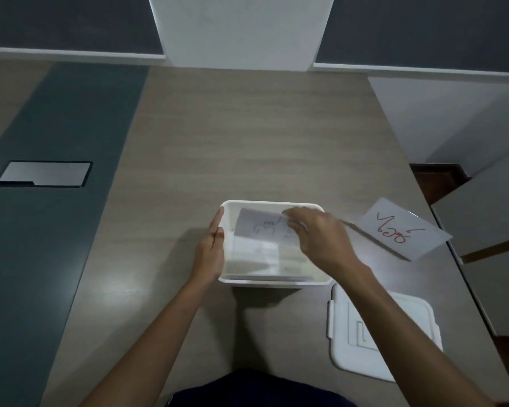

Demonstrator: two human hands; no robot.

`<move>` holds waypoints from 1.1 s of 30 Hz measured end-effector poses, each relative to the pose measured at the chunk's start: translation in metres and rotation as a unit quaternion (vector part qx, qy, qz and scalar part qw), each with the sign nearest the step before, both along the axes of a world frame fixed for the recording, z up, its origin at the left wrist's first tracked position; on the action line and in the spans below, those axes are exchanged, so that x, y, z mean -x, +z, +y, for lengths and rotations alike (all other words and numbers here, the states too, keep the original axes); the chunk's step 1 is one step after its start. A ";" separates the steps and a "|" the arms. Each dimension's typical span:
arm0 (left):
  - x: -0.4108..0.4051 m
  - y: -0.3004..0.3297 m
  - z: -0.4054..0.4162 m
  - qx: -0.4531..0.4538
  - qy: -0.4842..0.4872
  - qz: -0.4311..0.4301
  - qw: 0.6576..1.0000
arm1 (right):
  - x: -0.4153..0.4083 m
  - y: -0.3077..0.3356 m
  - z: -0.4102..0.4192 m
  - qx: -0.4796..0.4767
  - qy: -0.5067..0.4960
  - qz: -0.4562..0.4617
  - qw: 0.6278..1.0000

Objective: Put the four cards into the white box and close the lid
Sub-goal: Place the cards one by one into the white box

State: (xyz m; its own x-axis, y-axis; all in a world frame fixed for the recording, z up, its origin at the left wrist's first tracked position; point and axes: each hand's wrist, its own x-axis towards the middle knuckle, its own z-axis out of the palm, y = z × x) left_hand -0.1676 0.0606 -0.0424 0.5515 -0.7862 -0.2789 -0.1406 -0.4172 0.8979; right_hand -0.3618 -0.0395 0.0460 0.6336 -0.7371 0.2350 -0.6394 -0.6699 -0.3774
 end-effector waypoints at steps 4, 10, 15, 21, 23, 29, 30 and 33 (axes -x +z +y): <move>0.003 0.002 0.000 0.027 0.008 0.001 1.000 | 0.002 -0.050 0.017 -0.225 0.098 0.204 0.948; 0.007 0.000 -0.006 0.020 -0.004 -0.012 1.000 | 0.009 -0.062 0.021 -0.356 0.063 0.190 0.913; 0.011 0.001 -0.016 0.001 -0.015 -0.024 1.000 | 0.035 -0.043 -0.006 -0.250 -0.055 -0.065 0.965; 0.020 -0.002 -0.035 0.015 -0.031 -0.036 0.999 | 0.111 -0.060 -0.083 -0.057 -0.287 -0.074 0.953; 0.023 -0.004 -0.041 0.019 -0.032 -0.035 0.999 | 0.141 -0.067 -0.106 -0.054 -0.329 0.009 0.943; 0.019 -0.021 -0.050 0.028 -0.036 -0.018 0.999 | 0.195 -0.077 -0.138 -0.087 -0.382 0.169 0.904; 0.018 -0.023 -0.051 0.028 -0.036 -0.013 0.999 | 0.197 -0.077 -0.139 -0.092 -0.381 0.163 0.906; 0.018 -0.025 -0.052 0.033 -0.032 -0.010 0.999 | 0.198 -0.073 -0.136 -0.115 -0.384 0.115 0.909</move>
